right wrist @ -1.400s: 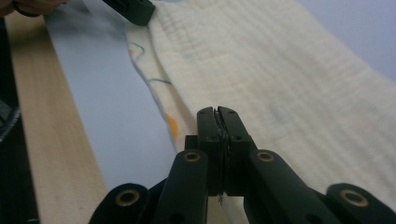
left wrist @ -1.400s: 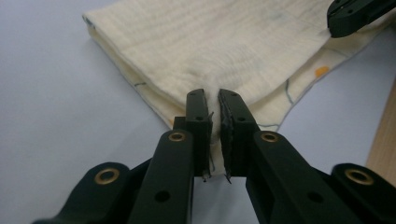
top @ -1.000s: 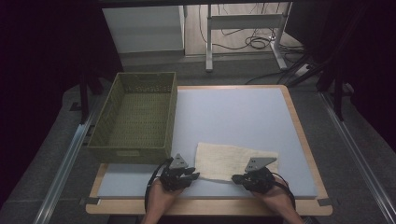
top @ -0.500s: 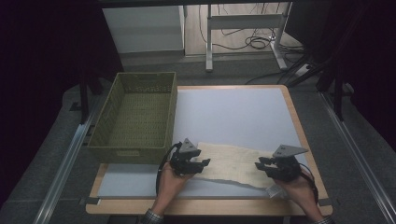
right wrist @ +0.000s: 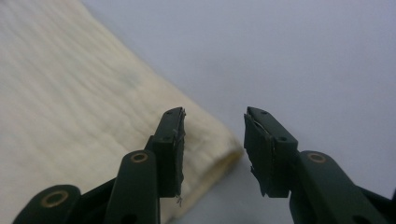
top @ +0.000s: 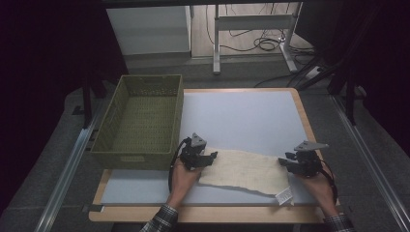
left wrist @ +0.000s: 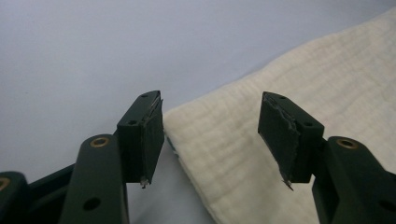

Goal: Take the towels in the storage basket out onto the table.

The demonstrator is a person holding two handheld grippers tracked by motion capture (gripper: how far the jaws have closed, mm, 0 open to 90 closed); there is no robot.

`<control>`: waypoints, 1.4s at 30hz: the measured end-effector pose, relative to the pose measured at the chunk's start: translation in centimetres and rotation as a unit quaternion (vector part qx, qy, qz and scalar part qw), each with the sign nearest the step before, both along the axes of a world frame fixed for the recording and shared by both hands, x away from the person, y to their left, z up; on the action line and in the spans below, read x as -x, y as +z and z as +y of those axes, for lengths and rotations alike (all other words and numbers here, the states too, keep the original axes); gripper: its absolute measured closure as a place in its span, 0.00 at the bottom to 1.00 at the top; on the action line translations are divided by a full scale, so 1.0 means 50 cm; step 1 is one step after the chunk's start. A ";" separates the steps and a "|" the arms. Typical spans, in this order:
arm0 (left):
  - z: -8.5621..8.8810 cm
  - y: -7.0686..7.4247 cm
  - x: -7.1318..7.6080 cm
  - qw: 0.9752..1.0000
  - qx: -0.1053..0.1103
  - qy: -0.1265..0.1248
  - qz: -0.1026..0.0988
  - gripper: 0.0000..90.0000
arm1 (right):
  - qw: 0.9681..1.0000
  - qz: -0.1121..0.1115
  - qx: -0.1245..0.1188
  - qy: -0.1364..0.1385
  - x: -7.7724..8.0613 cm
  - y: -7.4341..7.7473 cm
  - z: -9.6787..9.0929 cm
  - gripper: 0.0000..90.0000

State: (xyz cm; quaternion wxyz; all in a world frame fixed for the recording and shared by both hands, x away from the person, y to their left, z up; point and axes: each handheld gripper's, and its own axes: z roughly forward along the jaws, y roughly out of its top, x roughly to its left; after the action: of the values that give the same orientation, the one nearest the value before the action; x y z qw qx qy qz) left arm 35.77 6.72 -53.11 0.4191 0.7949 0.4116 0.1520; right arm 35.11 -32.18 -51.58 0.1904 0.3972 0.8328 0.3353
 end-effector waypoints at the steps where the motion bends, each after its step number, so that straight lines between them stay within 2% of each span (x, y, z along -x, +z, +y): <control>1: 0.001 0.001 -0.002 1.000 0.001 0.003 -0.001 0.44 | 1.000 0.000 -0.004 0.000 0.000 -0.006 -0.003 0.70; 3: 0.002 0.003 -0.006 1.000 0.002 0.005 -0.001 0.44 | 0.999 0.013 -0.034 0.003 0.004 -0.010 -0.010 0.88; 4: 0.002 0.004 -0.008 1.000 0.002 0.008 -0.001 0.44 | 0.999 0.015 -0.038 0.011 0.007 -0.010 -0.008 0.94; 5: 0.002 0.005 -0.010 1.000 0.004 0.011 -0.001 0.45 | 0.999 0.011 -0.031 0.015 0.009 -0.009 -0.005 0.95; 8: -0.001 0.006 -0.013 1.000 0.015 0.015 -0.001 0.45 | 1.000 0.001 -0.006 0.014 0.003 0.001 0.000 0.96; 10: -0.005 0.006 -0.014 1.000 0.014 0.013 -0.003 0.45 | 1.000 -0.001 -0.014 0.011 -0.011 0.010 -0.006 0.96; 14: -0.010 0.005 -0.020 1.000 0.017 0.013 -0.002 0.46 | 1.000 -0.011 -0.004 0.009 -0.049 0.020 -0.012 0.96; 19: -0.018 0.004 -0.027 1.000 0.017 0.010 -0.001 0.47 | 1.000 -0.017 0.005 -0.006 -0.105 0.022 -0.021 0.96; 21: -0.019 0.004 -0.029 1.000 0.018 0.011 0.001 0.47 | 1.000 -0.013 0.005 -0.013 -0.128 0.019 -0.028 0.96; 24: -0.021 0.000 -0.033 1.000 0.019 0.008 0.004 0.47 | 1.000 -0.002 0.000 -0.016 -0.143 0.013 -0.034 0.95; 25: -0.023 -0.002 -0.035 1.000 0.016 0.007 0.006 0.47 | 1.000 0.002 -0.008 -0.017 -0.145 0.010 -0.035 0.95; 27: -0.027 -0.006 -0.039 1.000 0.001 0.008 0.007 0.47 | 1.000 0.007 -0.018 -0.018 -0.144 0.007 -0.038 0.93; 28: -0.027 -0.006 -0.039 1.000 0.001 0.008 0.007 0.47 | 1.000 0.006 -0.023 -0.019 -0.142 0.007 -0.040 0.92; 29: -0.031 -0.012 -0.045 1.000 -0.016 0.008 0.008 0.47 | 0.999 0.006 -0.027 -0.021 -0.139 0.009 -0.042 0.90; 32: -0.038 -0.020 -0.051 0.999 -0.048 0.006 0.012 0.45 | 0.999 0.004 -0.042 -0.026 -0.128 0.021 -0.051 0.81; 35: -0.039 -0.020 -0.054 0.998 -0.060 -0.002 0.002 0.41 | 0.998 0.012 -0.055 -0.025 -0.117 0.031 -0.059 0.74; 37: -0.035 -0.020 -0.060 0.998 -0.061 -0.004 0.004 0.36 | 0.998 0.014 -0.057 -0.023 -0.107 0.036 -0.062 0.70; 39: -0.029 -0.022 -0.068 0.999 -0.046 0.000 0.025 0.31 | 0.997 0.024 -0.064 -0.018 -0.098 0.039 -0.064 0.63; 42: -0.028 -0.023 -0.069 0.999 -0.046 -0.003 0.023 0.30 | 0.997 0.033 -0.067 -0.019 -0.081 0.040 -0.061 0.55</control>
State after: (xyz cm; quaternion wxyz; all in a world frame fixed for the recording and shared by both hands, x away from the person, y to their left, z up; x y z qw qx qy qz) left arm 39.21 5.30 -54.25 0.3729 0.8180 0.4113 0.1508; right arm 39.16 -35.25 -49.56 0.1419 0.4356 0.8066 0.3735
